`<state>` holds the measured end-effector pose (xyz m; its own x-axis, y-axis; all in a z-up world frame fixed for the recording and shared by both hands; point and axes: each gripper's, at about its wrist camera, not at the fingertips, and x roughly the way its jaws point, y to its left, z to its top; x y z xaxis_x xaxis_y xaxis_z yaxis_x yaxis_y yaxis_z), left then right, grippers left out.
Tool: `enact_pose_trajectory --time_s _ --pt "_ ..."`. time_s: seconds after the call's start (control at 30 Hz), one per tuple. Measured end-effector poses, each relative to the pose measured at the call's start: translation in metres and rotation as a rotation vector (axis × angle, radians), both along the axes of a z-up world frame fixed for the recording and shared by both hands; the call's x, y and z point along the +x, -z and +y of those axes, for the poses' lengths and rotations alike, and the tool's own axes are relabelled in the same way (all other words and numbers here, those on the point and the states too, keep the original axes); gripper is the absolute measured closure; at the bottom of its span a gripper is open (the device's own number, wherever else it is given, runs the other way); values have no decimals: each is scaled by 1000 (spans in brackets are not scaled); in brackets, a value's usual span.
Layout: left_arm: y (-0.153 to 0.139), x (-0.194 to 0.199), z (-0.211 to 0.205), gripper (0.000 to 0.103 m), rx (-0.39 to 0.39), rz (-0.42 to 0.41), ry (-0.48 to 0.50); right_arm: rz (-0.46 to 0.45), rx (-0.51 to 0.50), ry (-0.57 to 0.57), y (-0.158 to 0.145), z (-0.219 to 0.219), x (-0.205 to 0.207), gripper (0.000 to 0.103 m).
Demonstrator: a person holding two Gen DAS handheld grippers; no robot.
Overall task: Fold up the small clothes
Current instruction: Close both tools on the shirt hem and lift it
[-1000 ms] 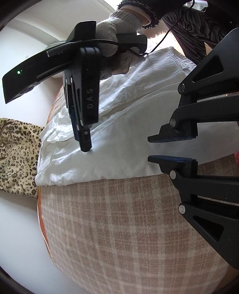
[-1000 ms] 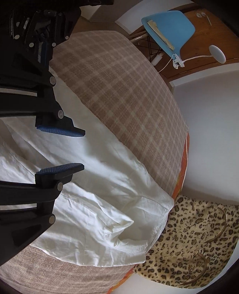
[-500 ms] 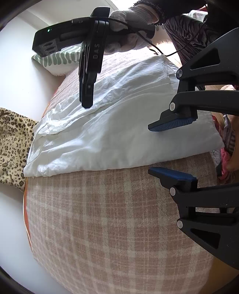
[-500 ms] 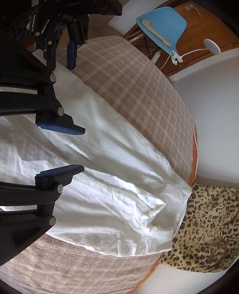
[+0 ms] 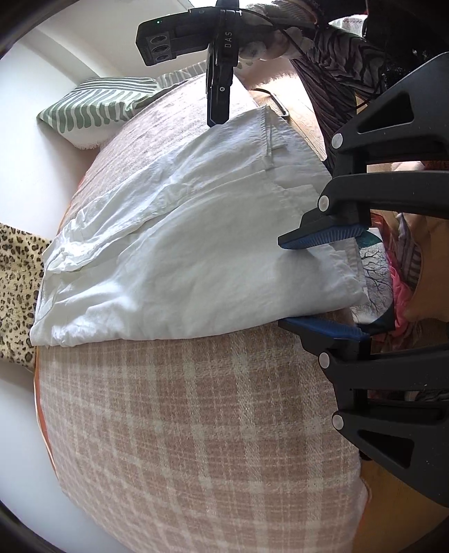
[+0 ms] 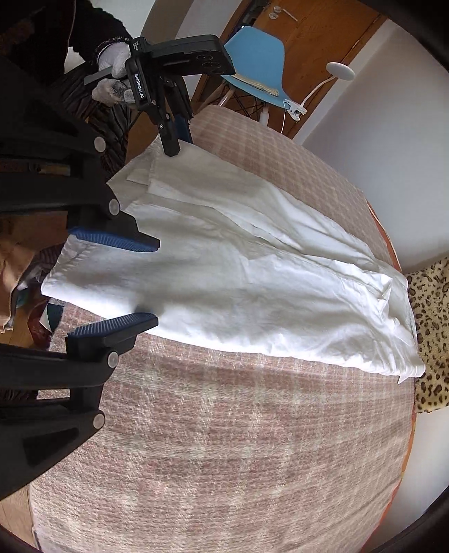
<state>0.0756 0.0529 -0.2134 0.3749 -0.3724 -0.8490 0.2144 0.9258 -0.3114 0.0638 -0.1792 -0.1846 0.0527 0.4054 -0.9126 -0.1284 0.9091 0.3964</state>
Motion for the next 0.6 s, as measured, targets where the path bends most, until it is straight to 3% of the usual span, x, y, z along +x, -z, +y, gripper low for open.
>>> enact_pose_trajectory --time_s 0.3,0.5,0.6 --pt "-2 -3 -13 67 73 -40 34 9 46 24 8 -3 -15 63" --pt "0 -3 -8 67 47 -34 32 40 94 63 15 -15 -31 63" --pt "0 -1 -1 67 -19 6 10 66 124 79 21 -19 -33 63"
